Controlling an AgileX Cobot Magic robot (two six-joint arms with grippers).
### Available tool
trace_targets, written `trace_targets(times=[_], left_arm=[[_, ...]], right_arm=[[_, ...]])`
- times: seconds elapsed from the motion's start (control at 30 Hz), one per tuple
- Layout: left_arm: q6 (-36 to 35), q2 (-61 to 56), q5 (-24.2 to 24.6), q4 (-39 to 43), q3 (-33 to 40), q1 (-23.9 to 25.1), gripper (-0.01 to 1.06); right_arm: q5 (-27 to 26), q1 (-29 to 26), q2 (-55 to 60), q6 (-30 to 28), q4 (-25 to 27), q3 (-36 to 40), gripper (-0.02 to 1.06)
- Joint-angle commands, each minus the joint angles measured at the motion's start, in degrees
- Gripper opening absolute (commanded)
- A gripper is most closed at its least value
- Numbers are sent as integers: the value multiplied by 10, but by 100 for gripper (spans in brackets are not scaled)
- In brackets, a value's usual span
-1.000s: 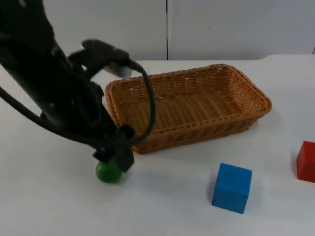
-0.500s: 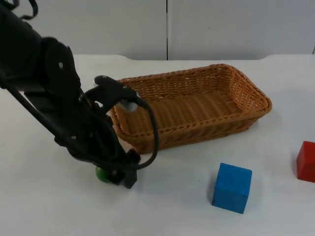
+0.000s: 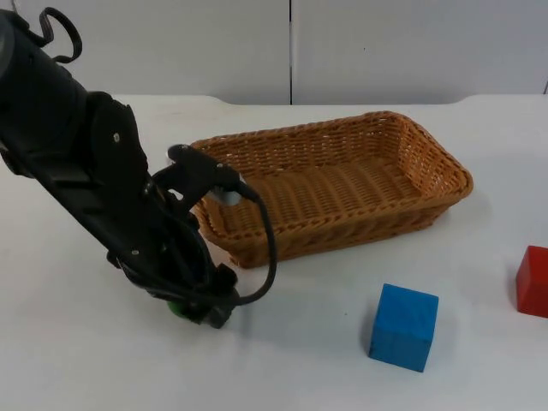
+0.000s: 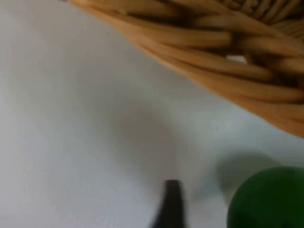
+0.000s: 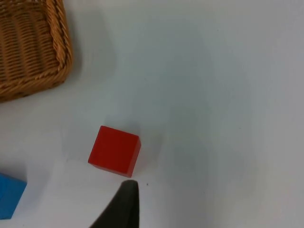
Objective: Place all geometric objects except the red cube into the basket.
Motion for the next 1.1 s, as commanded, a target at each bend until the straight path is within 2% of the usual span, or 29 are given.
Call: trace_targets(times=[0.0, 0.03, 0.1, 0.17, 0.23, 0.37, 0.4, 0.57, 0.7, 0.93, 1.07], left_arm=[[-5, -1, 3, -1, -3, -4, 54], [-5, -1, 3, -1, -3, -4, 54], [-6, -2, 11, -4, -3, -4, 30], [-6, -5, 32, -4, -3, -4, 1], [-6, -10, 46, -4, -3, -4, 0], [-14, -53, 106, -3, -3, -4, 0], [-14, -53, 106, -3, -3, -4, 0], [-36, -153, 149, -2, -3, -4, 0], [-78, -203, 154, 0, -3, -4, 0], [-79, -217, 154, -4, -14, -4, 0], [-83, -195, 160, -8, -67, -4, 0]], right_arm=[[-7, 2, -2, 2, 2, -4, 105], [-7, 2, -2, 2, 2, -4, 105], [-7, 2, -2, 2, 2, -4, 105], [-7, 2, -2, 2, 1, -4, 105], [-7, 2, -2, 2, 1, -4, 105], [-7, 2, -2, 2, 1, -4, 105], [-7, 2, -2, 2, 1, -4, 105], [-6, 2, -2, 2, 1, -4, 105], [-2, 2, -2, 2, 1, -4, 105], [-4, 2, -2, 2, 1, -4, 105], [-4, 2, -2, 4, 1, -4, 105]])
